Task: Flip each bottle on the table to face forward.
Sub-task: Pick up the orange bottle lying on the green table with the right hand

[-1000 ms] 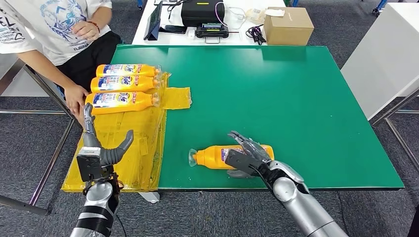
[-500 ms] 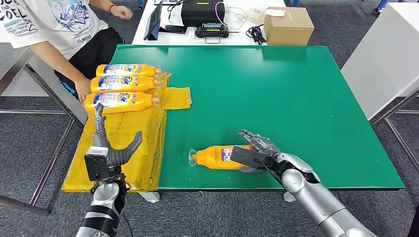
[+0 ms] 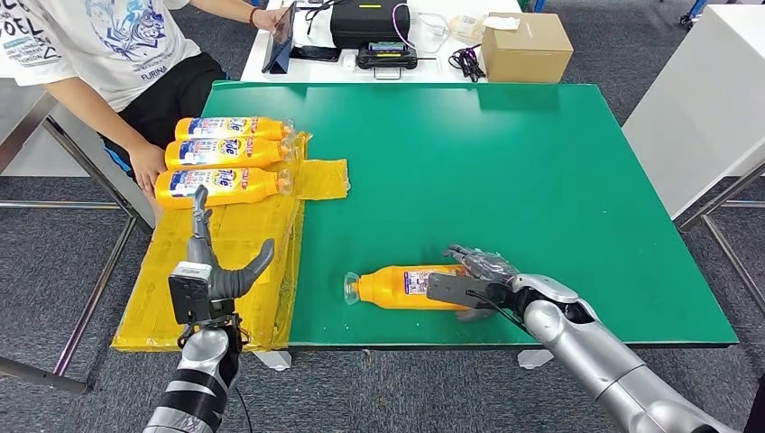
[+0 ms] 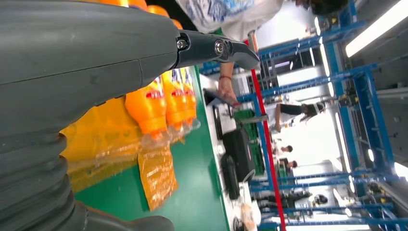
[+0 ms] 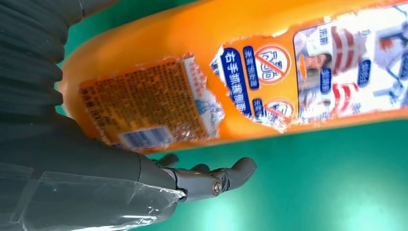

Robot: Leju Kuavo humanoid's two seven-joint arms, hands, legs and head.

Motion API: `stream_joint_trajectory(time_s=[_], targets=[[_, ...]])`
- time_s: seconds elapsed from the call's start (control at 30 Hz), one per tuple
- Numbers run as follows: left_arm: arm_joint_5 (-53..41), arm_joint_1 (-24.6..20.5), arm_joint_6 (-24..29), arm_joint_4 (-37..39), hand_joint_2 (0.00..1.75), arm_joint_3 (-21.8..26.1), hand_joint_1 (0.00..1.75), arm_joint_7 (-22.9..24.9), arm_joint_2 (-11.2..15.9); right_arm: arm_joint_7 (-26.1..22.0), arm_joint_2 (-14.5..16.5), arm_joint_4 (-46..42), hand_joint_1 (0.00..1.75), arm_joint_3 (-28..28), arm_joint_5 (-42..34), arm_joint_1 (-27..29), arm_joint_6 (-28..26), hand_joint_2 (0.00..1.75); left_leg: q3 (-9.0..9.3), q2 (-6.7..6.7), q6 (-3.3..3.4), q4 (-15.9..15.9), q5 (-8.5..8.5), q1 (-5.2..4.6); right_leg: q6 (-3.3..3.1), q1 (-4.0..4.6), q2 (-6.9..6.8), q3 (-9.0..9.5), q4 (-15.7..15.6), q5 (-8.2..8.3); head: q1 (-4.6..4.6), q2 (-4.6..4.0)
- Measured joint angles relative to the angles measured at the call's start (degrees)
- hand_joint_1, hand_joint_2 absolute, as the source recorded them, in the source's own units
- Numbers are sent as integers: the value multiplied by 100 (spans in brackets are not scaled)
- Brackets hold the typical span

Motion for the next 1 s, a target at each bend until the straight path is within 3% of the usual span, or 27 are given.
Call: stream_joint_trajectory(time_s=[0.5, 0.53, 0.63, 0.67, 1.0], targets=[[26, -197, -62, 413, 175, -217, 0, 0, -115, 1, 488, 928, 0, 834, 134, -549, -122, 175, 36, 21, 0, 0, -2, 2, -1, 2, 17, 24, -2, 1, 2, 0], [25, -204, -61, 431, 175, -227, 0, 0, -120, -1, 508, 962, 14, 853, 134, -565, -125, 175, 38, 22, 0, 0, -2, 2, -1, 2, 17, 26, -2, 1, 2, 0], [27, -220, -63, 473, 175, -238, 0, 0, -123, -11, 553, 1043, 140, 907, 155, -601, -149, 175, 49, 26, 0, 0, -2, 2, -1, 2, 17, 38, -2, 1, 2, 0], [28, -224, -67, 484, 175, -240, 0, 0, -124, -19, 569, 1069, 171, 926, 173, -608, -168, 175, 53, 27, 0, -1, -2, 2, -1, 2, 17, 41, -2, 1, 2, 0], [56, -240, -109, 566, 175, -279, 0, 0, -135, -157, 709, 1220, 175, 932, 143, -497, -761, 175, 87, 37, 0, -1, -5, 2, -3, 3, 21, 71, -5, 2, 1, 0]])
